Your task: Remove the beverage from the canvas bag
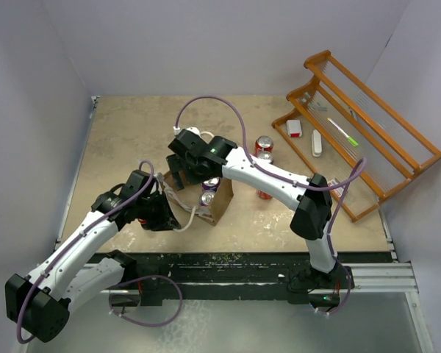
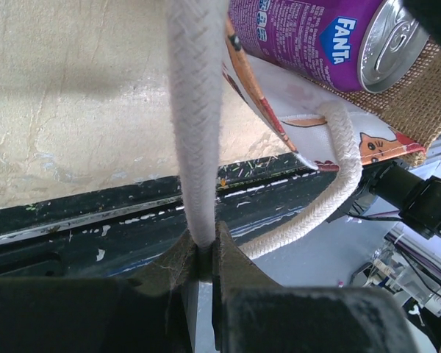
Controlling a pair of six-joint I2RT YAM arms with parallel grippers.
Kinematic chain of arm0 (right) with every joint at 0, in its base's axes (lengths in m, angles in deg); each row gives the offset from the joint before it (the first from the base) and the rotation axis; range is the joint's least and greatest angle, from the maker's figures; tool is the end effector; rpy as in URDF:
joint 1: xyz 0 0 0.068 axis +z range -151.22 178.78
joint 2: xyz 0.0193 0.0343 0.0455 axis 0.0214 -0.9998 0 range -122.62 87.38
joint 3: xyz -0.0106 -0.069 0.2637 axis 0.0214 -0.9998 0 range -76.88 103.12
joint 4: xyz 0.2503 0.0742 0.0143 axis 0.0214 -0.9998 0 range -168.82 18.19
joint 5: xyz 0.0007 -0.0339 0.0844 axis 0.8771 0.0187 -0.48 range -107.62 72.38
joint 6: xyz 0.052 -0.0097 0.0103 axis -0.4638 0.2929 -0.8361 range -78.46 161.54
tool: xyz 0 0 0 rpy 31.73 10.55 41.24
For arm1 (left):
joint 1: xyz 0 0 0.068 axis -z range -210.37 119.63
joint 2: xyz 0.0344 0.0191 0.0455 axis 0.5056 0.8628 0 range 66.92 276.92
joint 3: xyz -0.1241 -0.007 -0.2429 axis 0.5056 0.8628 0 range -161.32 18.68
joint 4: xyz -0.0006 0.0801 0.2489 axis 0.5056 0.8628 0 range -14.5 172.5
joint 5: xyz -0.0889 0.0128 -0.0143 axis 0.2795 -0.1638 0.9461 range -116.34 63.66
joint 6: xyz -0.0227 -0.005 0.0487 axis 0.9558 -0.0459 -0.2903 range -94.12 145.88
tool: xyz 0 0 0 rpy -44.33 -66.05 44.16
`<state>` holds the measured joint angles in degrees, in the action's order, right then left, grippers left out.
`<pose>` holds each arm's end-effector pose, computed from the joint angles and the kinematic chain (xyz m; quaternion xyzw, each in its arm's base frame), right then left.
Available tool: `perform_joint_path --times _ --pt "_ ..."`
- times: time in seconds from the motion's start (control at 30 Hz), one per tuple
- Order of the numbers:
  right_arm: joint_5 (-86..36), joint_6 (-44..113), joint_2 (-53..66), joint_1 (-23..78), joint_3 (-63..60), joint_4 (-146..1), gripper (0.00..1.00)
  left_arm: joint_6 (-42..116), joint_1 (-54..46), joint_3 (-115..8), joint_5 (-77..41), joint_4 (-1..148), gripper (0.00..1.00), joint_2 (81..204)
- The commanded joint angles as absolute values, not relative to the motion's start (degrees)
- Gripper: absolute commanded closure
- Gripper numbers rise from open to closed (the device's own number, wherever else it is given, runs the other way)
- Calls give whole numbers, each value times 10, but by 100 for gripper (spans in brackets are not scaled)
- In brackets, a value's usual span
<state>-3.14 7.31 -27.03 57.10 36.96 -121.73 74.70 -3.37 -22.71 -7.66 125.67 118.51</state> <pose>0.2406 0.3730 0.3278 -0.1532 0.9220 0.1604 0.3175 0.1383 -0.0832 0.2423 -0.1398 0.9446 -0.2788 0.1027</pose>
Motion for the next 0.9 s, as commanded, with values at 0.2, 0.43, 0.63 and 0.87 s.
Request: perform_joint_path --times 0.2,0.43,0.63,0.87 --pt "43 69 -266 569 379 -1274 0 740 -36 -220 -62 1234 100 1179" --pt "97 58 -297 561 394 -1315 0 733 -36 -225 -60 1237 100 1190" --pt "101 9 -308 551 367 -1310 0 727 -36 -228 -64 1251 100 1201" --pt "121 -19 -350 538 363 -1317 0 728 -36 -223 -58 1253 100 1198"
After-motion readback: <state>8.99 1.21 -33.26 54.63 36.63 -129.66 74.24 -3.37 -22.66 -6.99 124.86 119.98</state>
